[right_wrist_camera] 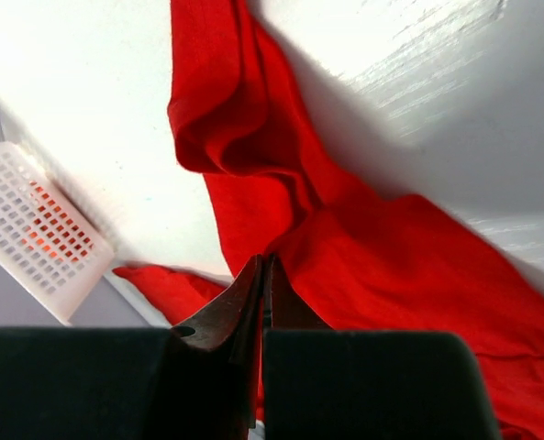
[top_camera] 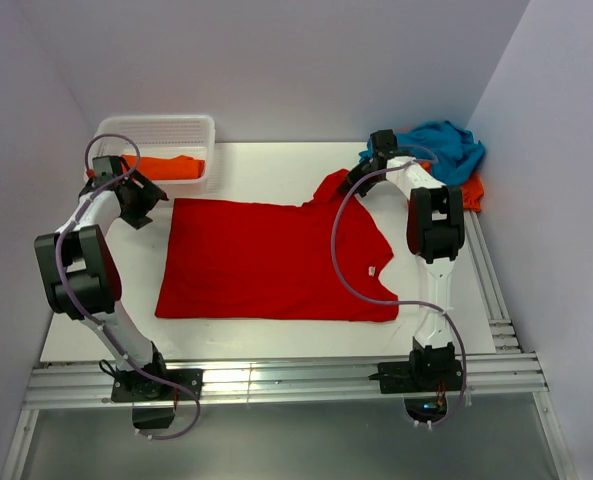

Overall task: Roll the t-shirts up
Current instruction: Fold the tshirt

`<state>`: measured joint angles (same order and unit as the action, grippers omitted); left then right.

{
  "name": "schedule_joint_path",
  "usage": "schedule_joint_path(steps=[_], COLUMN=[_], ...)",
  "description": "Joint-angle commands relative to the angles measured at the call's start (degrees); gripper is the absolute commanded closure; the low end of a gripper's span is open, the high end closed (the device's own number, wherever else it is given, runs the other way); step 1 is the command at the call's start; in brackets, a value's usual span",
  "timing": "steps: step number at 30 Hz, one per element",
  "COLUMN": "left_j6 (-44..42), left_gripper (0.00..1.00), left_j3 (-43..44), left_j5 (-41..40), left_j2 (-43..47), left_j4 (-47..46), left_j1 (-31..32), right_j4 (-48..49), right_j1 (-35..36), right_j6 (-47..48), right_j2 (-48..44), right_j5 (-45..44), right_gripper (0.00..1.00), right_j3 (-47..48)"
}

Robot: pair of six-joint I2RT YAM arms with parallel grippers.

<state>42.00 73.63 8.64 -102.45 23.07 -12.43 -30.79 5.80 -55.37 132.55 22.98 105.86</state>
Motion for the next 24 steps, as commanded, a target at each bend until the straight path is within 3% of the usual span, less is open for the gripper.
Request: schedule_joint_path(steps=[1,5,7,16,19,24], left_j6=[-1.0,-2.6,-3.8,-5.7,-7.7,-10.4], left_gripper=[0.24,0.39,0.42,0.42,0.48,0.47], left_j3=[0.5,0.1,-1.0,-10.7,-11.8,-11.5], left_j5=[-0.6,-0.9,-0.6,-4.5,-8.0,-11.0], left_j2=[-2.0,-3.5,-3.4,0.1,-0.1,-1.9], left_j4=[-5.0,-9.1,-10.9,-26.7,-31.1,-35.3], left_j1=[-0.3,-0.2,-0.2,3.1,5.2,7.9], right_j4=[0.6,0.6,0.3,0.0,-0.4,-0.2], right_j1=[0.8,1.0,1.1,1.1,1.1,1.1], right_j6=[-1.1,-0.8,-0.6,-0.1,0.3,-0.1], right_j2=[-3.7,-4.8,-5.5,-7.2,-7.5,-7.9], right_j5=[1.9,2.4,2.4,3.8,4.1,4.4], right_gripper=[1.00,1.00,1.00,1.00,1.00,1.00], right_j3=[2.4,2.6,2.4,1.9,2.2,2.1])
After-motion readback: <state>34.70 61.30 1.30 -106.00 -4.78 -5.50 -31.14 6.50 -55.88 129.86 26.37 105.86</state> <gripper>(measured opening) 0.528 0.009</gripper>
